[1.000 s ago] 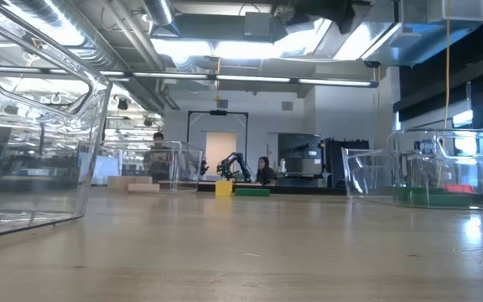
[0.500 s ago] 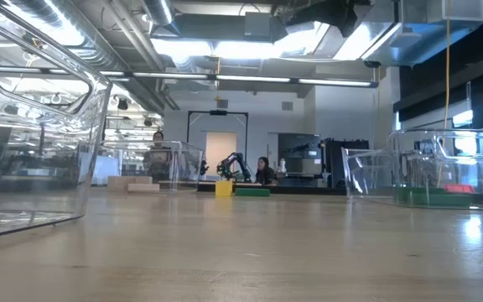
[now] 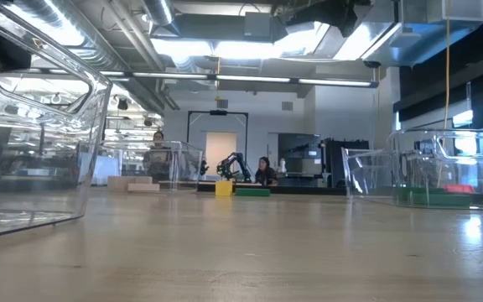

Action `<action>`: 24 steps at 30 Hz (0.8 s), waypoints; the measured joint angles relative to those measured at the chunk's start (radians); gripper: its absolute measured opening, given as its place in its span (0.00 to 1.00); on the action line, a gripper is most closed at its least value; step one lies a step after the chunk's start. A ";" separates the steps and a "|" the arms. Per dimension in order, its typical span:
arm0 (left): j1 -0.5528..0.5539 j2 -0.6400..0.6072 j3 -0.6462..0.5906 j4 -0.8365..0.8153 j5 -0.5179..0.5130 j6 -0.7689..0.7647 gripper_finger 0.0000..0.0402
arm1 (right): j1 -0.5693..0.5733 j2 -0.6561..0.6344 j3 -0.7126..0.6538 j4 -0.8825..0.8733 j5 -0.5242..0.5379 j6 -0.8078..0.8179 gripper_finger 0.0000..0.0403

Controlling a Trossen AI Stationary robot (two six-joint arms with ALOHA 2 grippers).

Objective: Sort & place blocks by color
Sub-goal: Put the right yellow block into the bottom left transparent bin, then put the green block into the top right transparent bin

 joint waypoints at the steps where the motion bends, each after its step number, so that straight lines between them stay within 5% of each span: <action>1: 0.004 0.007 -0.011 0.015 0.021 0.011 0.30 | 0.000 0.000 0.000 0.000 0.000 0.000 0.75; 14: 0.011 0.066 -0.041 0.044 0.063 0.060 0.30 | 0.000 0.000 0.000 -0.013 0.018 -0.022 0.75; 24: 0.051 0.066 -0.041 0.037 0.107 0.022 0.51 | 0.000 0.000 0.000 -0.013 0.018 -0.023 0.75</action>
